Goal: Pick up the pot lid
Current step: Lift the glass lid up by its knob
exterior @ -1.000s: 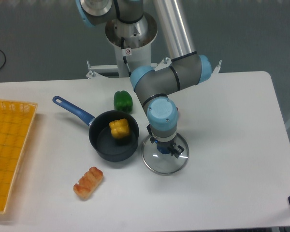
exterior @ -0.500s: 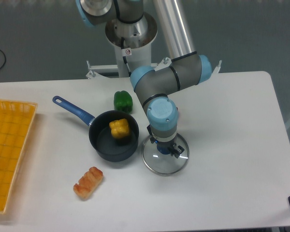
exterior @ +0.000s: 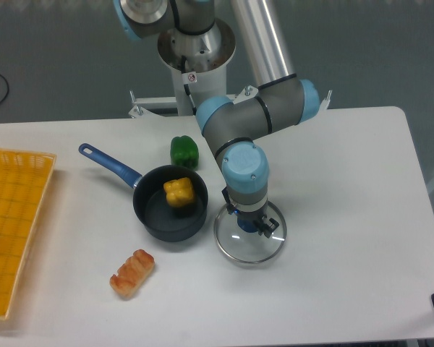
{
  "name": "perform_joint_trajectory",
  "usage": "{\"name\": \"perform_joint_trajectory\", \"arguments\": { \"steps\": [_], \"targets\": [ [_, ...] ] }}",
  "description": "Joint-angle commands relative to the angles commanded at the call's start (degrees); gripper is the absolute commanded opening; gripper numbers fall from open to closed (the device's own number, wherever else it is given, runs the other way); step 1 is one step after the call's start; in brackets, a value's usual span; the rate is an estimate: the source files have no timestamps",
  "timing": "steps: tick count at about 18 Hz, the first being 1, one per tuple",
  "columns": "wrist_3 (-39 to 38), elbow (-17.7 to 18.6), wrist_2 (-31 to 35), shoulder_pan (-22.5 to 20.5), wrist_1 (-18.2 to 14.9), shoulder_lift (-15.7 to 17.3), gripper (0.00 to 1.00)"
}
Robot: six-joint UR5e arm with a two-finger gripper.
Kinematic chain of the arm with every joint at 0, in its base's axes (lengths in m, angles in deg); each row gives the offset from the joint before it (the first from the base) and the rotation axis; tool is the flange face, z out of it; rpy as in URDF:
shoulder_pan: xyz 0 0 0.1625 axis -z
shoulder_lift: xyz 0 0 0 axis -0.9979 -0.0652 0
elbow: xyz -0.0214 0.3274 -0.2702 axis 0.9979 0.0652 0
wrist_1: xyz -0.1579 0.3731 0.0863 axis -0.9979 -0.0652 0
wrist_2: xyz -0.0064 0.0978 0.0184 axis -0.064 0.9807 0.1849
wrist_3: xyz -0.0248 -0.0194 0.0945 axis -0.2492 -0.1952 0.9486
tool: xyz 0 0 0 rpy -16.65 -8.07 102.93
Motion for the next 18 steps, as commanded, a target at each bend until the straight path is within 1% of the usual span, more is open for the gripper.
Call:
{"name": "perform_joint_trajectory", "arguments": {
  "steps": [3,6,18],
  "targets": [
    [0.00,-1.67,-0.09,-0.26,-0.26,0.09,0.59],
    [0.00,-2.90,-1.57,-0.97,-0.62,1.23,0.57],
    [0.00,-2.64,-1.76,-1.05,-0.62,1.85,0.57]
  ]
}}
